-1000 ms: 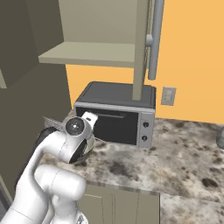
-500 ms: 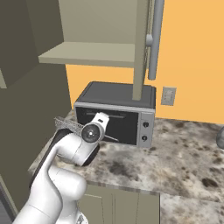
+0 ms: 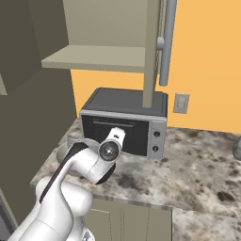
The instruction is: Open the cabinet and setup a tea strainer by placing it in the bowl upright.
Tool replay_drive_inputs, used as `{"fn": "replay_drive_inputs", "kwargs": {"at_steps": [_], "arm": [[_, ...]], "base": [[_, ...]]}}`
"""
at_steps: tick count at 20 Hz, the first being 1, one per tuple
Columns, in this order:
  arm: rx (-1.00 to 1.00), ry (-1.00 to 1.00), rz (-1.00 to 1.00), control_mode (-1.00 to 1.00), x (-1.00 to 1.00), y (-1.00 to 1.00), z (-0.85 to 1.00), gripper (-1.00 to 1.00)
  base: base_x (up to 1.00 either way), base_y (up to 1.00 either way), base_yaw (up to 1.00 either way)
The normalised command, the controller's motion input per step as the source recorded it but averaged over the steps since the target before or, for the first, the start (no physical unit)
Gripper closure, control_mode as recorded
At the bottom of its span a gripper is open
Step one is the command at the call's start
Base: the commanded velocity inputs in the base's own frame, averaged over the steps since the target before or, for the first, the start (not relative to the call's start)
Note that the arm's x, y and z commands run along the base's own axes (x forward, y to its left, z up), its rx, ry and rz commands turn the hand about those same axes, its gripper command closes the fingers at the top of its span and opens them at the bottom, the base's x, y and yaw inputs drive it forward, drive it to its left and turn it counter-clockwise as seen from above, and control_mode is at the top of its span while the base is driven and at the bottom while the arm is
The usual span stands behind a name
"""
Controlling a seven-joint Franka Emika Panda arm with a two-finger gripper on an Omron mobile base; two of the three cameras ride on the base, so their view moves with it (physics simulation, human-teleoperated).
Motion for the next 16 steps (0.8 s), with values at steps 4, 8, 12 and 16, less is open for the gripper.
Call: {"fn": "replay_drive_inputs", "kwargs": {"at_steps": [4, 8, 12, 16], "arm": [[-0.05, -0.11, 0.00, -1.00, 0.26, 0.34, -0.60, 1.00], [-0.07, -0.09, -0.03, -1.00, 0.10, 0.59, -0.48, 1.00], [-0.07, -0.01, -0.08, -1.00, 0.00, 0.70, -0.41, 1.00], [-0.12, 0.00, -0.09, -1.00, 0.00, 0.73, -0.63, 1.00]], "base": [[0.00, 0.00, 0.00], [0.00, 0.00, 0.00], [0.00, 0.00, 0.00], [0.00, 0.00, 0.00]]}}
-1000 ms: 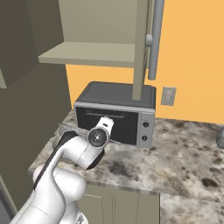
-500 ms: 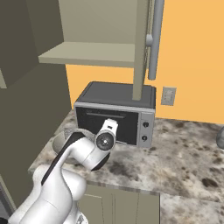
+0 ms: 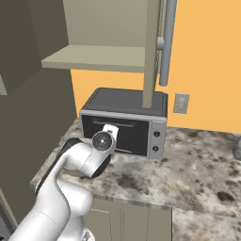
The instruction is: Open the cabinet and setup a tea strainer by placing it in the bowl upright.
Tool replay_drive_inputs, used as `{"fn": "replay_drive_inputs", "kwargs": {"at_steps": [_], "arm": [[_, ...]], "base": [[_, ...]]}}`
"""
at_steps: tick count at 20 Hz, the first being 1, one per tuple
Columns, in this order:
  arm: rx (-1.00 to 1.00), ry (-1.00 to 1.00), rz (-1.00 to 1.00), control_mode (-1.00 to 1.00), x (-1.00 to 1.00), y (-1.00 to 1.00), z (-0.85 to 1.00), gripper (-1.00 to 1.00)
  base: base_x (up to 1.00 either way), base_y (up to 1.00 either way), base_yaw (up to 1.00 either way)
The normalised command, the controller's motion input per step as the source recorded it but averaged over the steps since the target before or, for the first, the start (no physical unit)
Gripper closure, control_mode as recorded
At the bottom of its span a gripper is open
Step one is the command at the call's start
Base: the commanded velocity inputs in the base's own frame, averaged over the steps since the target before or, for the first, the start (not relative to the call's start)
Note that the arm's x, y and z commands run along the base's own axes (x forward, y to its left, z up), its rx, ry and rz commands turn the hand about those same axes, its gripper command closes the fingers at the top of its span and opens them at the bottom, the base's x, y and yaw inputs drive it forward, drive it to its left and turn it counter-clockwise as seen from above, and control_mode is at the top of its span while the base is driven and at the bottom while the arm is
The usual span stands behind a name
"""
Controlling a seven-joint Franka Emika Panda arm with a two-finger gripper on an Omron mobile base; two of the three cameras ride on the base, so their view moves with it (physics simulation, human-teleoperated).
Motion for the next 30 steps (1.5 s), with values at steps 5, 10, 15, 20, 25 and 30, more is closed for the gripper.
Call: {"fn": "replay_drive_inputs", "kwargs": {"at_steps": [5, 10, 15, 20, 25, 30], "arm": [[-0.16, 0.00, -0.07, -1.00, 0.08, 0.77, -0.88, 1.00], [-0.16, -0.01, -0.04, -1.00, 0.13, 0.66, -0.97, 1.00], [-0.13, -0.03, 0.00, -1.00, 0.16, 0.35, -1.00, 1.00], [-0.02, -0.07, 0.00, -1.00, 0.01, -0.04, -0.89, 1.00], [0.00, -0.11, 0.00, -1.00, 0.00, -0.01, -0.49, -1.00], [0.00, -0.13, 0.00, -1.00, -0.21, 0.00, -0.17, -1.00]], "base": [[0.00, 0.00, 0.00], [0.00, 0.00, 0.00], [0.00, 0.00, 0.00], [0.00, 0.00, 0.00], [0.00, 0.00, 0.00], [0.00, 0.00, 0.00]]}}
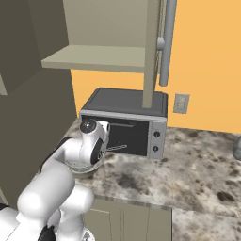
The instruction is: Open the cabinet and setup a tea strainer by placing it in the bowl upright.
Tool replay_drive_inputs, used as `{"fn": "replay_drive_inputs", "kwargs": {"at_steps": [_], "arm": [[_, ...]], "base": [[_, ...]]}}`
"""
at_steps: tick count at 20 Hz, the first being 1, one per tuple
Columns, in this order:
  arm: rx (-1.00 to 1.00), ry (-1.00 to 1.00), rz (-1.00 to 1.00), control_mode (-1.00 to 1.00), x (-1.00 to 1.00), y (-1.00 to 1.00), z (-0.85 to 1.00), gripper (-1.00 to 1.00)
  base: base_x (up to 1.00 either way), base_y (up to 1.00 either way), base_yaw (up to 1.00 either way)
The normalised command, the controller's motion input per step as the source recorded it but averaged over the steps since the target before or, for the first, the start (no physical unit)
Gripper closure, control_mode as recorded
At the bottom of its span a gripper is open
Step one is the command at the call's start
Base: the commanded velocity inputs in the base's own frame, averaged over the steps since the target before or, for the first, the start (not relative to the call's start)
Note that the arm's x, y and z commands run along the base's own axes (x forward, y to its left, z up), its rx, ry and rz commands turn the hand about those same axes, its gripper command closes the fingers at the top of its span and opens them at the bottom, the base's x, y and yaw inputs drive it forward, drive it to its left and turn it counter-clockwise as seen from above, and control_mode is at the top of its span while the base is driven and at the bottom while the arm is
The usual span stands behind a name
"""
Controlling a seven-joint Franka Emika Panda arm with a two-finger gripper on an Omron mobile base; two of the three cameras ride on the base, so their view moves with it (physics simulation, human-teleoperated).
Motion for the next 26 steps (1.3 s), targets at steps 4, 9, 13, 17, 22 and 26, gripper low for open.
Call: {"fn": "replay_drive_inputs", "kwargs": {"at_steps": [4, 9, 13, 17, 22, 26], "arm": [[0.04, -0.02, 0.00, -1.00, -0.11, -0.06, 0.14, -1.00], [0.04, 0.10, 0.04, -1.00, -0.12, -0.13, 0.77, -1.00], [0.00, 0.28, 0.05, -1.00, -0.25, 0.00, 1.00, -1.00], [-0.09, 0.22, 0.15, -1.00, -0.99, 0.03, 0.78, -1.00], [-0.18, 0.02, 0.31, -1.00, -1.00, 0.31, 0.10, -1.00], [-0.15, -0.07, 0.34, -1.00, -1.00, 0.28, 0.00, -1.00]], "base": [[0.00, 0.00, 0.00], [0.00, 0.00, 0.00], [0.00, 0.00, 0.00], [0.00, 0.00, 0.00], [0.00, 0.00, 0.00], [0.00, 0.00, 0.00]]}}
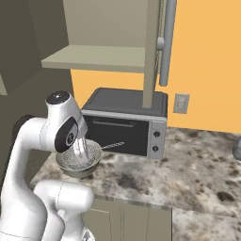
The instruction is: Open the cabinet and setup a tea strainer by placing it in the bowl upright.
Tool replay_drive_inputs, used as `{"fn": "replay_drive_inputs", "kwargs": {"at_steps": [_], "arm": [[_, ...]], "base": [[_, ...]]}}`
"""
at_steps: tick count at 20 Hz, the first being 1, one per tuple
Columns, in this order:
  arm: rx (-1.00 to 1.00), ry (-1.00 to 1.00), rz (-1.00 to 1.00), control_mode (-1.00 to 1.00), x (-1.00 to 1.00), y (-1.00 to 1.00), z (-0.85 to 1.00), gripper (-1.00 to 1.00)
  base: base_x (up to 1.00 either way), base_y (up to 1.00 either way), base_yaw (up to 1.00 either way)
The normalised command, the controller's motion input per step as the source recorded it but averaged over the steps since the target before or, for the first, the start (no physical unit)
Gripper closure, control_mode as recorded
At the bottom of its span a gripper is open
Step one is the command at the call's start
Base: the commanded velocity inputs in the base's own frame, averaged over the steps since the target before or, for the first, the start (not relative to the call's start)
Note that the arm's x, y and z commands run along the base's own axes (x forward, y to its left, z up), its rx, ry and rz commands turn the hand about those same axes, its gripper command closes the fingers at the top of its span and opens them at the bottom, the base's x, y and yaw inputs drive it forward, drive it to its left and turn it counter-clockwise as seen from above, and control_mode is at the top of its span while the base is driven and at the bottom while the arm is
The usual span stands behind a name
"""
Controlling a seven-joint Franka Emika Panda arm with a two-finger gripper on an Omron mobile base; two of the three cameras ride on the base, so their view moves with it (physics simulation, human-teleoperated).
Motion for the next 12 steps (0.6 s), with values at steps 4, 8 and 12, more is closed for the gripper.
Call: {"fn": "replay_drive_inputs", "kwargs": {"at_steps": [4, 8, 12], "arm": [[-0.03, -0.34, 0.29, -1.00, -1.00, 0.03, 0.00, -1.00], [0.00, -0.44, 0.28, -1.00, -1.00, 0.02, 0.00, -1.00], [-0.08, -0.40, 0.28, -1.00, -1.00, 0.28, 0.00, -1.00]], "base": [[0.00, 0.00, 0.00], [0.00, 0.00, 0.00], [0.00, 0.00, 0.00]]}}
